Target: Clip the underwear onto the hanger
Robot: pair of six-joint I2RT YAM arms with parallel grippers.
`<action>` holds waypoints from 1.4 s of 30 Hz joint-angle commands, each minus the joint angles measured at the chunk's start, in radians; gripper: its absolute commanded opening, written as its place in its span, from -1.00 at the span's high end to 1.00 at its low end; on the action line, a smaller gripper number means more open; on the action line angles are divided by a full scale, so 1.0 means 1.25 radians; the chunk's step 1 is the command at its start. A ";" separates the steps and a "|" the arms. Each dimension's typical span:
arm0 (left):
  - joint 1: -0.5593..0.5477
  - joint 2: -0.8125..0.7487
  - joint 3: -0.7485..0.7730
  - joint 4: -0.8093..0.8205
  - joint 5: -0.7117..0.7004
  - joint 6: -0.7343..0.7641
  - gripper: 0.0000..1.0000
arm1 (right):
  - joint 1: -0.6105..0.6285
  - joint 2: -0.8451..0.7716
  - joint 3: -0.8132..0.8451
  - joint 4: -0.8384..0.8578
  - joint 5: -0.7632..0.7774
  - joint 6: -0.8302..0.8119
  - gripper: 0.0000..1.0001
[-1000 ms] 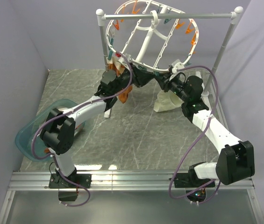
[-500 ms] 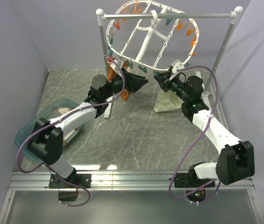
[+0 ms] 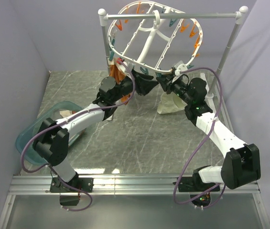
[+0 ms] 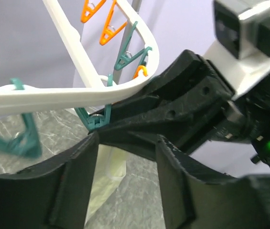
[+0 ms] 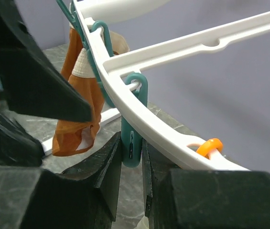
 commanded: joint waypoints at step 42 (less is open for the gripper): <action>-0.043 0.188 0.147 0.243 -0.197 -0.169 0.56 | 0.041 -0.057 -0.052 0.088 -0.061 0.086 1.00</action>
